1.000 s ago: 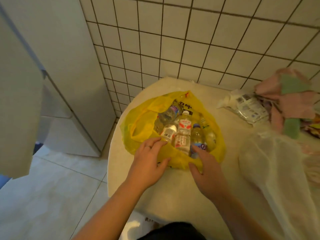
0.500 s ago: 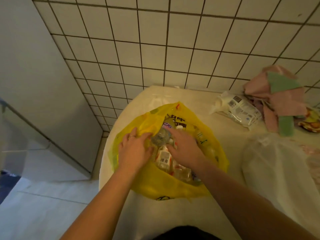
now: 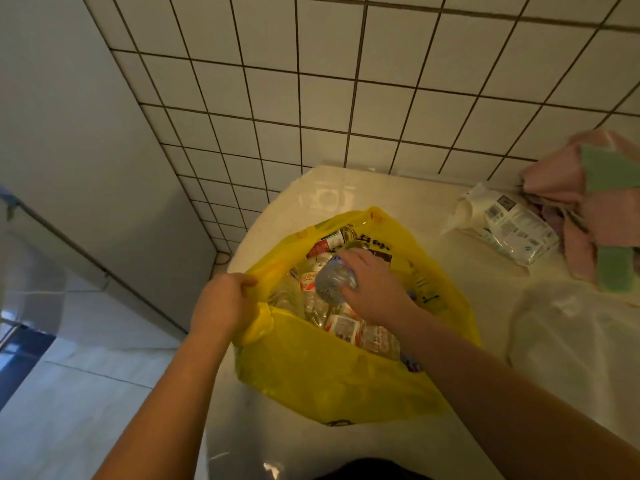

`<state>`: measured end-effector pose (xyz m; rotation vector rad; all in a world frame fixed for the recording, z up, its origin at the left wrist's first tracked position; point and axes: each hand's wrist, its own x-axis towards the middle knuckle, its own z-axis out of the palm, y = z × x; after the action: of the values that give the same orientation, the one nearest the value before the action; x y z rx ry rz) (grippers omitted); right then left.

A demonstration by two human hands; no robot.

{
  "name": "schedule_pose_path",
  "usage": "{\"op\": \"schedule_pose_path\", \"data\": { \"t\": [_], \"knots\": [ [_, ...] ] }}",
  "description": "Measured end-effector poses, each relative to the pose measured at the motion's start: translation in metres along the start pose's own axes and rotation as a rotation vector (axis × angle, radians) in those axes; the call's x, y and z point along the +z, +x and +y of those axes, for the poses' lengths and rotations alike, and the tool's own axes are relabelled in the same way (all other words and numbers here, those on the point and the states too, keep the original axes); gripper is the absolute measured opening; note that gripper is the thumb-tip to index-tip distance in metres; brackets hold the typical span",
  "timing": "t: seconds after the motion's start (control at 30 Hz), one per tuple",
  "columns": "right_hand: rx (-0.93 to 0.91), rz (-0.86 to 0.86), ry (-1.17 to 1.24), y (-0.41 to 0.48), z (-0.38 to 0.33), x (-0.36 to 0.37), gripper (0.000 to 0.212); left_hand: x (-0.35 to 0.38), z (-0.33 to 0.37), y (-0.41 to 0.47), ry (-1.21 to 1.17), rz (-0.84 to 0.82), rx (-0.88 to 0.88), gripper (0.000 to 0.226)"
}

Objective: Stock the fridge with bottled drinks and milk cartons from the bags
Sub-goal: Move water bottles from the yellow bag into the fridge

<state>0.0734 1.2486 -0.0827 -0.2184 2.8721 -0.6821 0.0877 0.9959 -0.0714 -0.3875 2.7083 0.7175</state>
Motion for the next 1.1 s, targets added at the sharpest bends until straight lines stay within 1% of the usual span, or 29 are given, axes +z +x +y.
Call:
{"op": "schedule_pose_path", "data": {
  "t": [0.03,0.07,0.13,0.17,0.2,0.23,0.27,0.3,0.33,0.4,0.5,0.6,0.67,0.7,0.83,0.9,1.0,1.1],
  "knots": [
    [0.005,-0.013,0.005,0.002,0.001,0.002,0.060,0.002,0.001,-0.003,0.079,-0.028,-0.008,0.039],
    [0.013,-0.026,0.014,0.003,0.002,0.003,0.061,0.004,0.003,-0.008,0.130,0.024,0.005,0.037],
    [0.026,-0.047,0.053,0.005,0.004,0.005,0.062,0.006,0.015,-0.022,0.095,0.258,0.067,0.034],
    [0.031,-0.048,0.062,0.006,0.004,0.005,0.062,0.005,0.022,-0.030,0.026,0.373,0.149,0.032],
    [0.038,-0.049,0.057,0.006,0.004,0.006,0.062,0.007,0.030,-0.035,-0.043,0.417,0.245,0.029],
    [0.043,-0.049,0.037,0.006,0.003,0.006,0.063,0.009,0.038,-0.038,-0.078,0.380,0.327,0.027],
    [0.045,-0.048,0.005,0.006,0.002,0.007,0.064,0.014,0.044,-0.041,-0.061,0.305,0.374,0.028],
    [0.046,-0.051,-0.033,0.006,0.001,0.008,0.065,0.019,0.049,-0.042,-0.020,0.222,0.364,0.030],
    [0.050,-0.059,-0.073,0.006,-0.001,0.008,0.067,0.025,0.051,-0.042,0.035,0.163,0.312,0.035],
    [0.067,-0.084,-0.135,0.007,-0.004,0.009,0.070,0.032,0.050,-0.044,0.136,0.135,0.206,0.045],
    [0.091,-0.111,-0.241,0.010,-0.010,0.010,0.077,0.038,0.047,-0.049,0.173,0.110,0.094,0.062],
    [0.140,-0.087,-0.355,0.015,-0.021,0.017,0.086,0.045,0.044,-0.053,0.202,0.044,0.041,0.083],
    [0.168,-0.055,-0.420,0.019,-0.028,0.021,0.088,0.051,0.043,-0.054,0.208,0.062,0.042,0.089],
    [0.164,-0.046,-0.436,0.020,-0.031,0.021,0.086,0.054,0.042,-0.055,0.210,0.086,0.043,0.090],
    [0.078,-0.073,-0.477,0.019,-0.035,0.022,0.070,0.059,0.043,-0.060,0.193,0.154,0.036,0.087],
    [0.020,-0.048,-0.487,0.016,-0.031,0.024,0.064,0.059,0.042,-0.062,0.148,0.181,0.051,0.083],
    [0.005,0.021,-0.342,0.009,-0.022,0.018,0.061,0.058,0.040,-0.063,0.079,0.230,0.058,0.080],
    [0.061,0.051,-0.211,0.000,-0.010,0.008,0.063,0.054,0.041,-0.063,0.010,0.244,0.034,0.080]
  ]
}}
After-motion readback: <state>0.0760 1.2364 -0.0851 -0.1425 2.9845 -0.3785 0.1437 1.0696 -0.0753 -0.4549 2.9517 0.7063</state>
